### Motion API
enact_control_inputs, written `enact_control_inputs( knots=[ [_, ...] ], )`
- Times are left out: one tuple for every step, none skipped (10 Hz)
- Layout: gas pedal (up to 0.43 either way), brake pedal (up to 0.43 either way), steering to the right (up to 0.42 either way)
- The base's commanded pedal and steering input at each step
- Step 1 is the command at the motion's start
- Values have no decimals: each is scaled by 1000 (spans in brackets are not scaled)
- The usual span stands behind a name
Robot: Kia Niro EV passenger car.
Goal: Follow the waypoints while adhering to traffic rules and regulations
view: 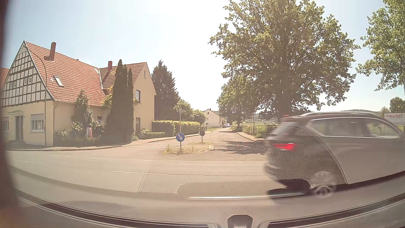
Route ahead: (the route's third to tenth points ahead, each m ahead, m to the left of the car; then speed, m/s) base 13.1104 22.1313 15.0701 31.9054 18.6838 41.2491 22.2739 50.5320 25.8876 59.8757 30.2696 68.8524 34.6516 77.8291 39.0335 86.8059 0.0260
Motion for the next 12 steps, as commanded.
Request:
enact_control_inputs(
  knots=[
    [0, 244, -196],
    [0, 244, -196],
    [0, 244, -195],
    [0, 250, -196],
    [0, 250, -196],
    [0, 250, -196],
    [0, 250, -196],
    [0, 250, -196],
    [0, 250, -195],
    [0, 250, -195],
    [0, 250, -195],
    [0, 250, -195]
  ],
)
